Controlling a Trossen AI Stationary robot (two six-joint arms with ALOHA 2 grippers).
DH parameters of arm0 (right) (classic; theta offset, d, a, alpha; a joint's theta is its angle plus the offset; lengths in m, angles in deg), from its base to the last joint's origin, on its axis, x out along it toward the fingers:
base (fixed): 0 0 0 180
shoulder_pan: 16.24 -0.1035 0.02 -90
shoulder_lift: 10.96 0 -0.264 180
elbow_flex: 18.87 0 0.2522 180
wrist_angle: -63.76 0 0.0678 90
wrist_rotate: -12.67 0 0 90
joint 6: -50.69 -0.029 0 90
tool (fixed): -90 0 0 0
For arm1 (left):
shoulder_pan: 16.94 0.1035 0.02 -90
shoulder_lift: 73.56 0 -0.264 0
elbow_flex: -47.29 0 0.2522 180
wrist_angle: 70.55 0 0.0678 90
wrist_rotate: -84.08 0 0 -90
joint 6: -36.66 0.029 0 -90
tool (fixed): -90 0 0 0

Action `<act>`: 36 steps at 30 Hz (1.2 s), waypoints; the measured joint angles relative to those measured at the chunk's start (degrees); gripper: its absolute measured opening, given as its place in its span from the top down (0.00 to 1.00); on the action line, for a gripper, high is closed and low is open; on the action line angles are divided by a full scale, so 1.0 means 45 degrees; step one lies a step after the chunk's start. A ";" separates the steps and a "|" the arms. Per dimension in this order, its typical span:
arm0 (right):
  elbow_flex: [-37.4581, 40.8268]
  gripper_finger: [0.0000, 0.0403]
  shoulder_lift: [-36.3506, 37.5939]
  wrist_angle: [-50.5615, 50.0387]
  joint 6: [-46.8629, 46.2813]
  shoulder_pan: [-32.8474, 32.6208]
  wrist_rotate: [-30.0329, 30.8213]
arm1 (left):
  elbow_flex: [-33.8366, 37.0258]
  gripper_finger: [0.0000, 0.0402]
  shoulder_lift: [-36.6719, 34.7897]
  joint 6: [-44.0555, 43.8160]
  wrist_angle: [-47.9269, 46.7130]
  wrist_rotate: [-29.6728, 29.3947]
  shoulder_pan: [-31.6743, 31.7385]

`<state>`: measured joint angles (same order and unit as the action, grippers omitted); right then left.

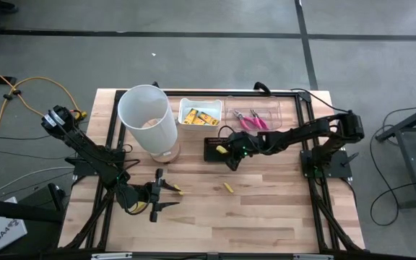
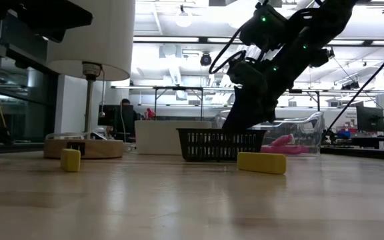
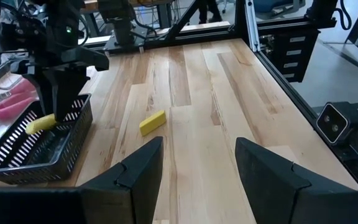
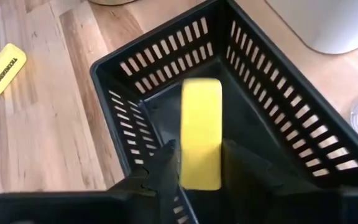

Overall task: Pick & Place School Supplies
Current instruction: Put the yellow eraser into the black bin

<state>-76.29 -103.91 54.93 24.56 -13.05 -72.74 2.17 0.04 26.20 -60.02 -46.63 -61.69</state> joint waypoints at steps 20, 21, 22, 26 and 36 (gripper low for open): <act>-0.0034 0.67 0.1517 0.0451 0.0028 -0.1052 -0.1108 | 0.0000 0.52 0.0002 0.0000 0.0003 -0.0005 0.0000; -0.0028 0.67 0.1520 0.0356 -0.0188 -0.1317 -0.1124 | 0.0000 0.52 0.0000 0.0000 0.0003 -0.0002 0.0000; -0.0012 0.68 0.1505 0.0290 -0.0305 -0.1593 -0.1129 | 0.0000 0.52 0.0000 0.0000 0.0004 -0.0003 0.0000; -0.0005 0.68 0.1442 0.0141 -0.1035 -0.2723 -0.0617 | 0.0000 0.52 0.0002 0.0000 0.0058 -0.0005 0.0002; -0.0001 0.68 0.1010 -0.0721 -0.2475 -0.4986 0.2762 | 0.0000 0.52 0.0002 0.0000 0.0092 0.0000 0.0000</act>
<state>-76.30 -99.36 51.68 13.43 -35.48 -60.31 2.17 0.05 26.20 -59.61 -46.63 -61.69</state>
